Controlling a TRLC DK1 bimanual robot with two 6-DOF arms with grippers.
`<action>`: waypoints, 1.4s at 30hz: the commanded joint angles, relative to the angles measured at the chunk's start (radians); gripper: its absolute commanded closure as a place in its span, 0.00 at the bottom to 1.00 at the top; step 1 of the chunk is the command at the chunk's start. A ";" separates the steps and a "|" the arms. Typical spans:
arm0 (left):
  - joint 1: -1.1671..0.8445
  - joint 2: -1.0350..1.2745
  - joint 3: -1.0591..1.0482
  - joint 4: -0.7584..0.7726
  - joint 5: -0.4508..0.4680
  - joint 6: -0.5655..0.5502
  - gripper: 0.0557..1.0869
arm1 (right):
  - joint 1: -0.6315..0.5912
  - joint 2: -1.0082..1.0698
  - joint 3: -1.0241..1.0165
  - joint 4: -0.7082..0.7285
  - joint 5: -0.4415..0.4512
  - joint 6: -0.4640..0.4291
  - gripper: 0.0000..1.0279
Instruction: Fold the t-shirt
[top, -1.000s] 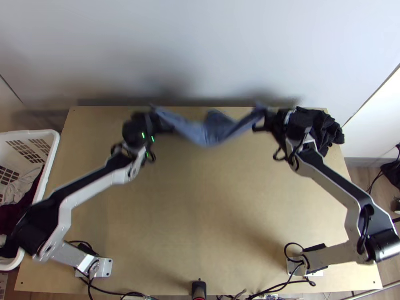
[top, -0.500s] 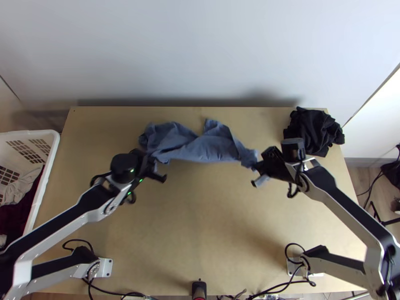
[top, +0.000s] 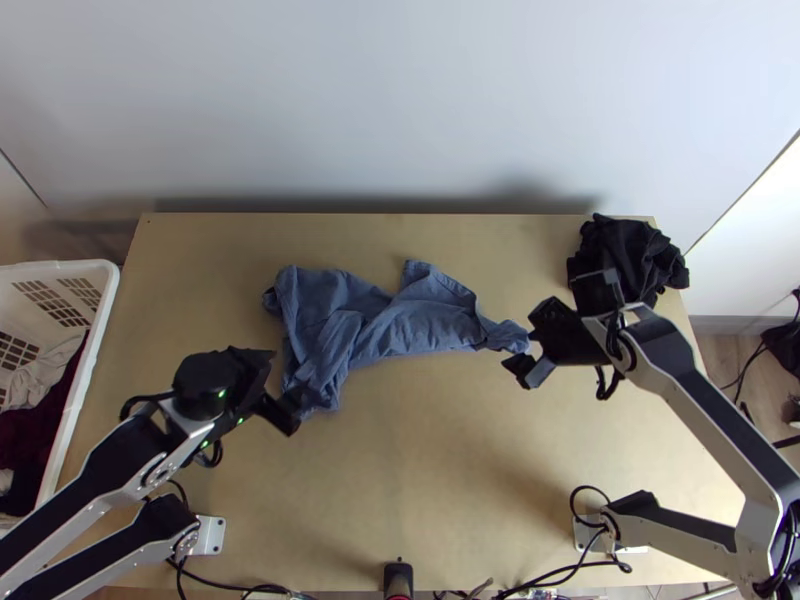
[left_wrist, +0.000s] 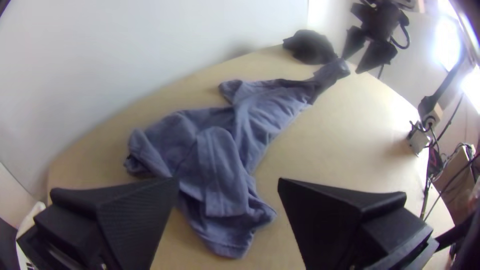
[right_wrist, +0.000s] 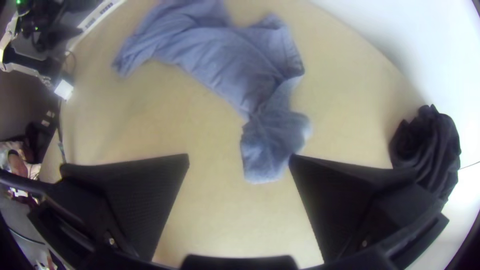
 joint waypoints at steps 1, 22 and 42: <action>0.014 -0.060 -0.006 -0.091 0.018 0.048 0.04 | 0.010 0.033 0.148 -0.086 -0.008 0.082 0.05; 0.356 -0.140 -0.154 0.015 0.020 0.074 0.04 | 0.257 0.377 0.255 0.241 -0.052 0.613 0.05; 0.379 -0.146 -0.181 0.042 0.018 -0.058 0.04 | 0.487 0.790 0.663 0.365 0.136 0.748 0.05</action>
